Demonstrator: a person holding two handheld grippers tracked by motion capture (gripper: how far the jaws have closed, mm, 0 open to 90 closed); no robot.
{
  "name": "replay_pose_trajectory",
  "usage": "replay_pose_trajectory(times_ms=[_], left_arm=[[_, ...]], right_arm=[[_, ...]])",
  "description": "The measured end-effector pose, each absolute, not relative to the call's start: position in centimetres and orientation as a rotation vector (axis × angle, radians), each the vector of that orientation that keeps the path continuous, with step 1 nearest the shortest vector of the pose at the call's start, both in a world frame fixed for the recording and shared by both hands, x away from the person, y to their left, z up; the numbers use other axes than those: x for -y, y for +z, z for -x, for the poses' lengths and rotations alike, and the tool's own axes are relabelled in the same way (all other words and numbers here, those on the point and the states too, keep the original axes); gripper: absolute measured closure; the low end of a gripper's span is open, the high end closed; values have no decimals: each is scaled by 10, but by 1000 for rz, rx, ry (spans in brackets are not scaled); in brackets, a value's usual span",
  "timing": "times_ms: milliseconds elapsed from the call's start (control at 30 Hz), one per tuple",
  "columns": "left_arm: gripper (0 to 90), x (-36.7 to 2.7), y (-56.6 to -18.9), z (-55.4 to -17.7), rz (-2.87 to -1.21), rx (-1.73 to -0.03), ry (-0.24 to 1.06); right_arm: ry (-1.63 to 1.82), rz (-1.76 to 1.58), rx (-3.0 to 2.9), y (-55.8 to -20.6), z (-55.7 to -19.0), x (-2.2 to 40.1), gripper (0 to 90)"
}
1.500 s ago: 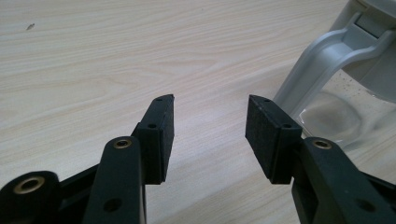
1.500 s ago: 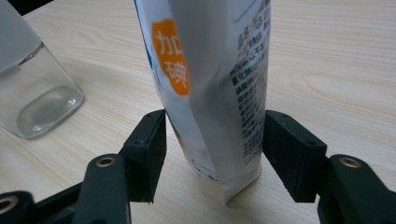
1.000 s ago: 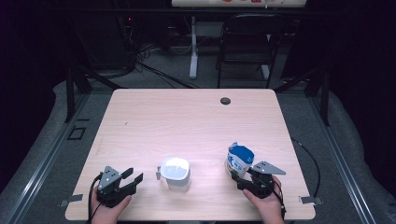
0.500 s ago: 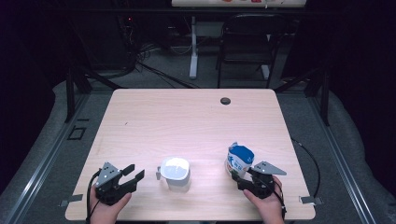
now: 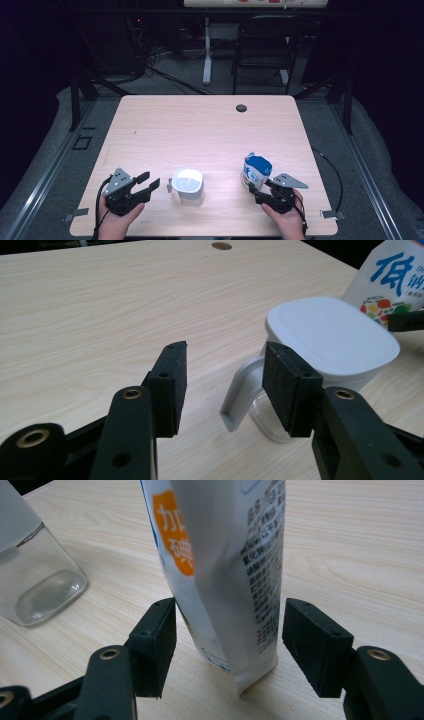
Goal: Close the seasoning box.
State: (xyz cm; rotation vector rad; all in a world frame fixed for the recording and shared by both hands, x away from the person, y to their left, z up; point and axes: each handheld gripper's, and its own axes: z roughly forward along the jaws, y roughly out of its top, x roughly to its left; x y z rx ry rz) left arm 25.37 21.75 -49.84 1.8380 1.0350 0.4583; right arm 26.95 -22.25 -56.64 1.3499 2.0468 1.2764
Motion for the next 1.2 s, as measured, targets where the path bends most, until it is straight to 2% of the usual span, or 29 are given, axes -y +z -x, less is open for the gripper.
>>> replay_pose_trajectory(times_ms=[233, 667, 1200], left_arm=[[601, -202, -494, -258, -1865, -988, 434], [898, -189, -484, -265, -1922, -948, 416], [900, -169, -485, -276, -2012, -919, 387]], right_arm=[[1284, -1341, -2031, -561, -264, 224, 386], [1262, -1302, -2040, -548, -258, 225, 386], [1255, -1339, -2042, -540, -246, 234, 390]])
